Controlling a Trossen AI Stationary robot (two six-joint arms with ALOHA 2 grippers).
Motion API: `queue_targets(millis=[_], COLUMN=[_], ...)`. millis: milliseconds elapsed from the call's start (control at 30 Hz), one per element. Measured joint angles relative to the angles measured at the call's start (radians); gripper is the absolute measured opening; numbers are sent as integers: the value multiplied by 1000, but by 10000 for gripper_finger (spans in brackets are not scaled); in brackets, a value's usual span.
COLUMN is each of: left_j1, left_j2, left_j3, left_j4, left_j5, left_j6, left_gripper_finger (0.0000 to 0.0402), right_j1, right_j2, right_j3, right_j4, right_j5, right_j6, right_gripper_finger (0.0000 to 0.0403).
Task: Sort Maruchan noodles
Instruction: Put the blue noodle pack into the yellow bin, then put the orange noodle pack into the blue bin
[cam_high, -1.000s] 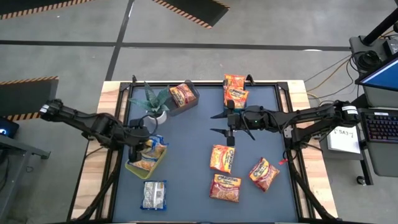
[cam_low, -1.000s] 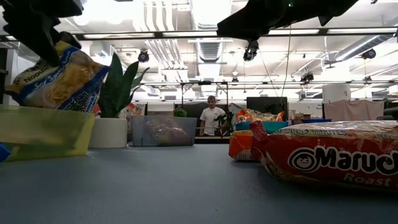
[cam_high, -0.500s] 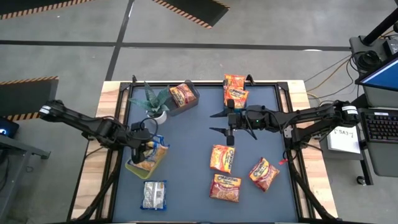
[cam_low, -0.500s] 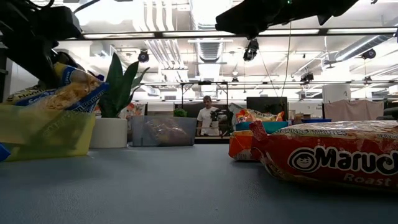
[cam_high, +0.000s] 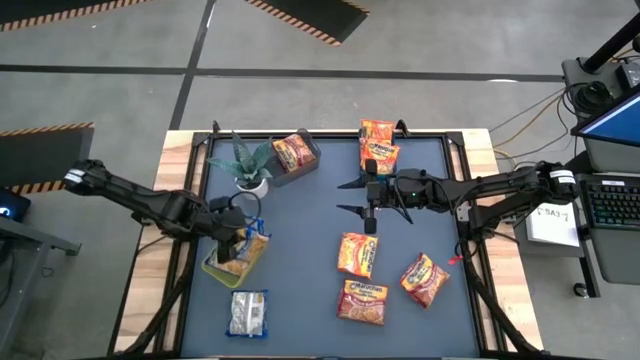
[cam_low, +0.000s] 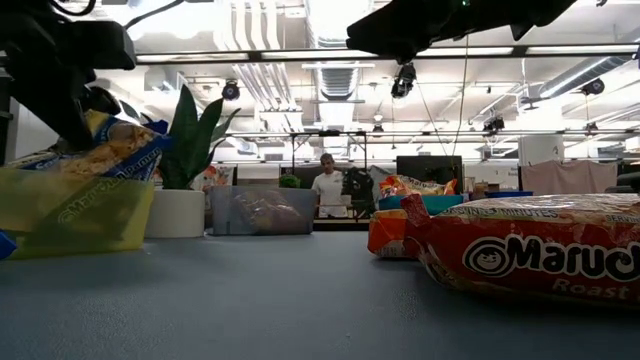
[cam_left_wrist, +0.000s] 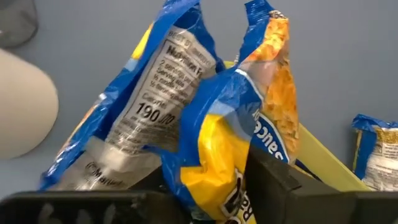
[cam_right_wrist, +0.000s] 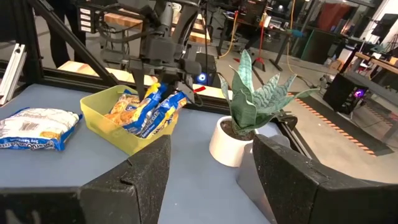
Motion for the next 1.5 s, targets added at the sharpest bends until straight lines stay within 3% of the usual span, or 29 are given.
queue_targets(millis=[367,600,800,933,1100,1167,1500], left_j1=[0,0,-5,-18,-18,-18,-17], left_j2=[29,29,42,99,186,218,266], left_j3=[132,254,303,273,191,162,164], left_j4=[-127,-280,-330,-321,-257,-262,-319], left_j5=[-42,-17,104,126,281,298,308], left_j6=[-14,-37,-80,-79,-63,-76,-192], left_gripper_finger=[190,195,157,104,28,8,1], right_j1=[0,0,0,0,0,0,0], right_j2=[0,0,0,0,0,1,1], right_j3=[0,0,0,0,0,-1,-1], right_j4=[-7,-8,-9,-12,-34,-39,-41], right_j5=[0,0,0,0,0,0,0], right_j6=[4,4,14,11,11,11,23], right_gripper_finger=[217,217,217,217,217,217,217])
